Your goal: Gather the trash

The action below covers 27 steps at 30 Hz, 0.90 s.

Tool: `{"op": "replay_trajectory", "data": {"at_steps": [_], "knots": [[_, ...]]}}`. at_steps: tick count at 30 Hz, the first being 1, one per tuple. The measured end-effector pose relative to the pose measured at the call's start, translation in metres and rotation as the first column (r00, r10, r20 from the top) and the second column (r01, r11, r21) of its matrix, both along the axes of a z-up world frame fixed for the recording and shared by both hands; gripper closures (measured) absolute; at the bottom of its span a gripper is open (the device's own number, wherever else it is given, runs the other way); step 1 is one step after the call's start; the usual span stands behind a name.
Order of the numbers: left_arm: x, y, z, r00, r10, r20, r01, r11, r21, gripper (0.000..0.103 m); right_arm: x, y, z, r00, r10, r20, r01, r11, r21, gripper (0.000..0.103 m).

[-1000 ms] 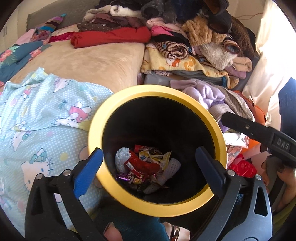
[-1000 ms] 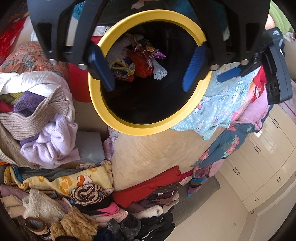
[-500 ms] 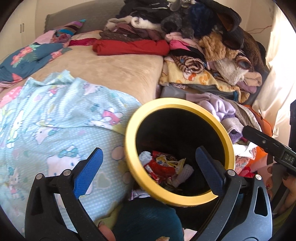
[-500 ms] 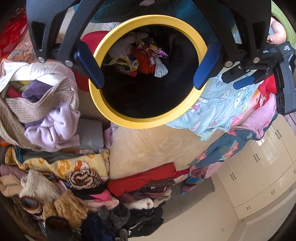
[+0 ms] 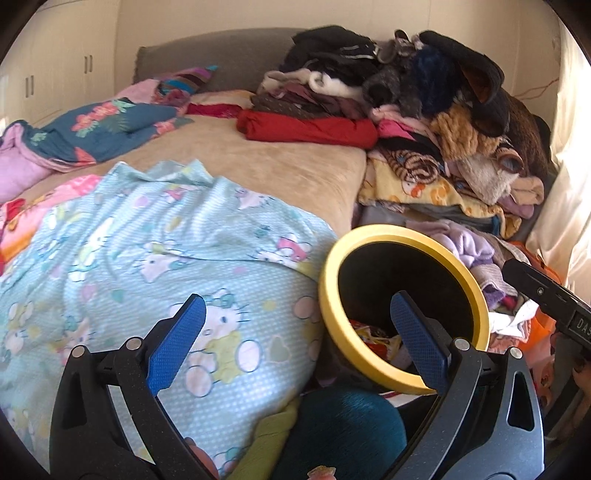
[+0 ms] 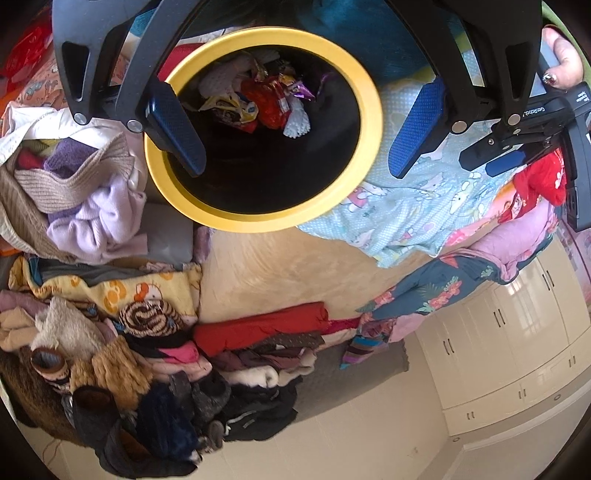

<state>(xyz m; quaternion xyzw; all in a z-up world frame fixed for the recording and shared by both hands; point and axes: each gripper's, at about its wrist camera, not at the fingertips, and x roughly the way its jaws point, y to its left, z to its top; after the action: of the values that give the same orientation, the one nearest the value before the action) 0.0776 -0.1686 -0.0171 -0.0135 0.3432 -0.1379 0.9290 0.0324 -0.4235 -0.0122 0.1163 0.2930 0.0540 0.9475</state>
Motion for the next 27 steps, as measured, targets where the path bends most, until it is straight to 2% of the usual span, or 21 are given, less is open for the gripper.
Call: {"op": "replay_trajectory", "data": {"at_steps": [8, 16, 22, 27], "knots": [[-0.033, 0.026, 0.014, 0.994, 0.045, 0.097, -0.045, 0.999, 0.000, 0.011, -0.028, 0.040, 0.016, 0.987, 0.021, 0.157, -0.014, 0.999, -0.049, 0.006], [-0.067, 0.050, 0.023, 0.976, 0.059, 0.209, -0.065, 0.998, 0.021, 0.011, -0.067, 0.068, 0.024, 0.940, 0.005, 0.342, 0.022, 0.997, -0.073, 0.006], [-0.082, 0.061, 0.028, 0.954, 0.094, 0.286, -0.100, 0.995, 0.006, 0.011, -0.085, 0.085, 0.025, 0.905, 0.036, 0.424, 0.013, 0.993, -0.113, 0.006], [-0.083, 0.067, 0.028, 0.945, 0.115, 0.305, -0.119, 0.993, -0.005, 0.011, -0.092, 0.090, 0.017, 0.899, 0.002, 0.438, 0.056, 0.991, -0.121, 0.006]]}}
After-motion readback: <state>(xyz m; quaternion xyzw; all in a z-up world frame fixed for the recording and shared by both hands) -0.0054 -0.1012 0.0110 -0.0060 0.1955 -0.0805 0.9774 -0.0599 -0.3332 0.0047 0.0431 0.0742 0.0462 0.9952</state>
